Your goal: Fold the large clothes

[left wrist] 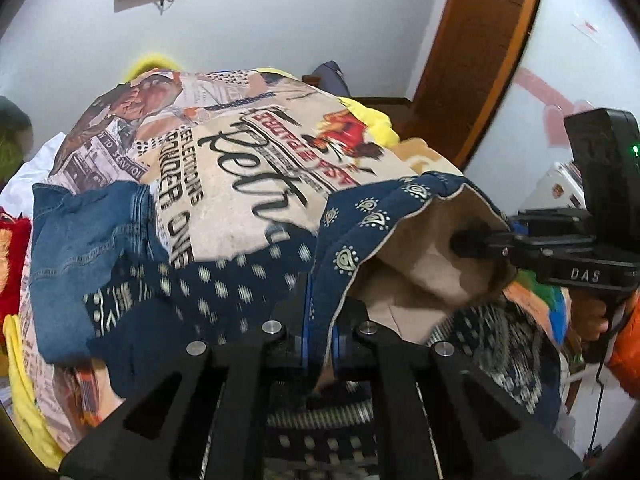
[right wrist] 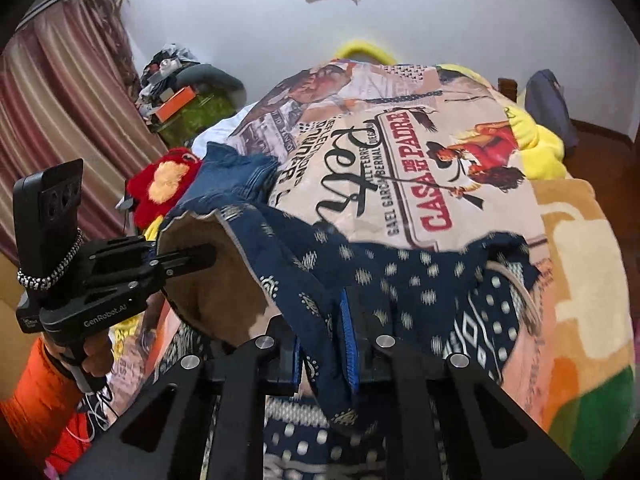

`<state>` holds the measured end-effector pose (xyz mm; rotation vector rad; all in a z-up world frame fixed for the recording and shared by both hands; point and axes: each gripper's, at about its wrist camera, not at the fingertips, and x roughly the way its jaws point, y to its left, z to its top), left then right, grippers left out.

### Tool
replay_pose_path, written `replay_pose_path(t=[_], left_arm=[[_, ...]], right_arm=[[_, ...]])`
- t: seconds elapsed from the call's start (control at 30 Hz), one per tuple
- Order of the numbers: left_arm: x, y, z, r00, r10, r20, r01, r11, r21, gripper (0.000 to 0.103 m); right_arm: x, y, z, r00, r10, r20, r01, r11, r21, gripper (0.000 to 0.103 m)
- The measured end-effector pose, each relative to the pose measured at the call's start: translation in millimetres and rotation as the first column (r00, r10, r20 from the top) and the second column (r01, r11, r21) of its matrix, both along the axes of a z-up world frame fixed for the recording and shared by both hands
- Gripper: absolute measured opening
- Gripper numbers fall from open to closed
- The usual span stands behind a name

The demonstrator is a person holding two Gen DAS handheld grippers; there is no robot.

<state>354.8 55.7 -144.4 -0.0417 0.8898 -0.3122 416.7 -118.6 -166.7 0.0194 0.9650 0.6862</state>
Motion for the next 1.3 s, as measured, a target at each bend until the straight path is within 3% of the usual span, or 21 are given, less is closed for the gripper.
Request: replay_pose_path(t=[0.3, 0.47, 0.6, 0.77, 0.83, 1.1, 1.2, 1.3], left_arm=[[-72.2, -13.7, -20.9, 0.998, -0.041, -0.045, 0.044, 0.997, 0.07, 0.008], [-97.9, -17.1, -45.8, 0.994, -0.035, -0.107, 0.042, 0.997, 0.065, 0.012], [-115.1, -14.1, -66.5, 0.987, -0.02, -0.162, 0.028, 0.998, 0.051, 0.022], [-135.0, -12.0, -86.2, 0.98, 0.003, -0.198, 0.01, 0.998, 0.063, 0.039], [-142.0, -6.6, -93.4, 0.977, 0.031, -0.209, -0.017, 0.997, 0.071, 0.041], [-150.6, 32.9, -86.2, 0.968, 0.154, -0.197, -0.138, 0.986, 0.093, 0.041], [-146.2, 45.1, -73.3, 0.969, 0.189, -0.16, -0.171, 0.978, 0.122, 0.041], [-133.1, 50.3, -54.4, 0.972, 0.205, -0.11, -0.191, 0.973, 0.131, 0.042]], right_arm=[[-69.7, -16.6, -11.5, 0.995, 0.046, -0.085, -0.049, 0.998, -0.031, 0.015], [-97.6, -20.9, -31.2, 0.995, 0.029, -0.099, -0.042, 0.991, -0.13, 0.015], [-114.4, -26.7, -43.0, 0.994, 0.02, -0.109, -0.038, 0.985, -0.169, 0.015], [-134.3, -37.3, -46.6, 0.998, 0.004, -0.068, -0.017, 0.982, -0.189, 0.015], [-138.5, -39.5, -47.5, 0.999, -0.001, -0.042, -0.008, 0.977, -0.212, 0.015], [-145.8, -70.8, -47.6, 0.994, -0.035, -0.104, 0.016, 0.983, -0.182, 0.015], [-145.5, -85.0, -46.4, 0.991, -0.054, -0.122, 0.03, 0.982, -0.185, 0.015], [-137.2, -93.9, -40.0, 0.992, -0.091, -0.087, 0.07, 0.973, -0.221, 0.015]])
